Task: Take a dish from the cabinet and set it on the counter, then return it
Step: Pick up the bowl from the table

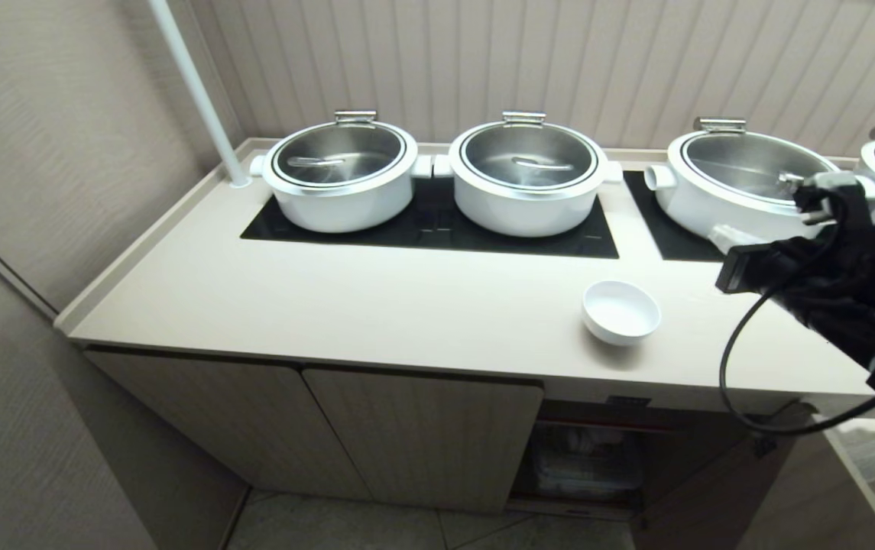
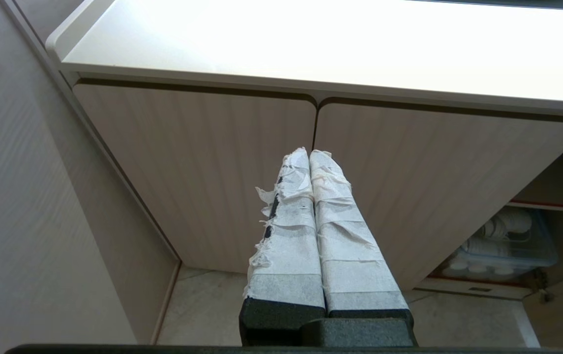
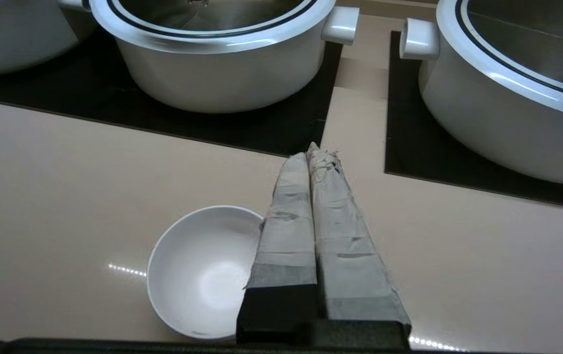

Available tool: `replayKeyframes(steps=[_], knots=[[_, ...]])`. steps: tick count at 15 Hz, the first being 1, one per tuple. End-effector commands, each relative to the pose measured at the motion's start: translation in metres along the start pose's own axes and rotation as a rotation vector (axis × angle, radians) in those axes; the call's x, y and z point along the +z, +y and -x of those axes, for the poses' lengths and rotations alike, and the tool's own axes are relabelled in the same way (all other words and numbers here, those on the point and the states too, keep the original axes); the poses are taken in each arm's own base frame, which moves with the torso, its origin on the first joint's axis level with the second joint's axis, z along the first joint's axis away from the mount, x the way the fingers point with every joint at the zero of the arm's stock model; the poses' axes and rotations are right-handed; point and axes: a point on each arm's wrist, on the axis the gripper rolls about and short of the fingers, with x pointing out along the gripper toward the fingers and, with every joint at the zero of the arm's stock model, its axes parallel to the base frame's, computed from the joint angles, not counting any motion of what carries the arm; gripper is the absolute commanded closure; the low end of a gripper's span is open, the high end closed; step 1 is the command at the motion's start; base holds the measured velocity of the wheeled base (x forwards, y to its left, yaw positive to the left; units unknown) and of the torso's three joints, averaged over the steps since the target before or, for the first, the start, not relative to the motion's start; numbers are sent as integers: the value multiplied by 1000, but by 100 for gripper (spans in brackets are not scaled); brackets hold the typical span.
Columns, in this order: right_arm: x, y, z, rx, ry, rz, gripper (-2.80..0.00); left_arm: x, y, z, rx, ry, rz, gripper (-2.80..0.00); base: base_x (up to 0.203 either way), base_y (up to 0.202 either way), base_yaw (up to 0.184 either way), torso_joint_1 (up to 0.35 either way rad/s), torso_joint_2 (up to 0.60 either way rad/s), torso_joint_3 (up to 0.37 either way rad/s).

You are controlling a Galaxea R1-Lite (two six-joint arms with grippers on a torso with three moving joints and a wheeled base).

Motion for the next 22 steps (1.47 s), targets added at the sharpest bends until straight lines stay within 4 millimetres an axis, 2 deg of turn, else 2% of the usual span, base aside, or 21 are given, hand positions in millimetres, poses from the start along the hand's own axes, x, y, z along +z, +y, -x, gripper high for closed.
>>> replayKeyframes(steps=[1,3,5,9,10,13,16,21,22], knots=[[10,1,31,-2,-34,3,0,0,0,0,0,-1,1,0,0,0,0,0,0,0],[13,2,53,-2,-51,3,0,0,0,0,0,-1,1,0,0,0,0,0,0,0],[7,5,85,4,-25,1,0,0,0,0,1,0,1,0,0,0,0,0,0,0],[-27,9,159,13,88,-5,0,0,0,0,0,-1,1,0,0,0,0,0,0,0],[-30,9,172,12,88,-2,0,0,0,0,0,-1,1,0,0,0,0,0,0,0],[-40,8,193,-4,180,-4,0,0,0,0,0,-1,1,0,0,0,0,0,0,0],[-55,10,213,5,347,24,0,0,0,0,1,0,1,0,0,0,0,0,0,0],[-74,13,273,21,459,69,0,0,0,0,1,0,1,0,0,0,0,0,0,0],[-77,14,283,13,439,75,0,0,0,0,0,-1,1,0,0,0,0,0,0,0]])
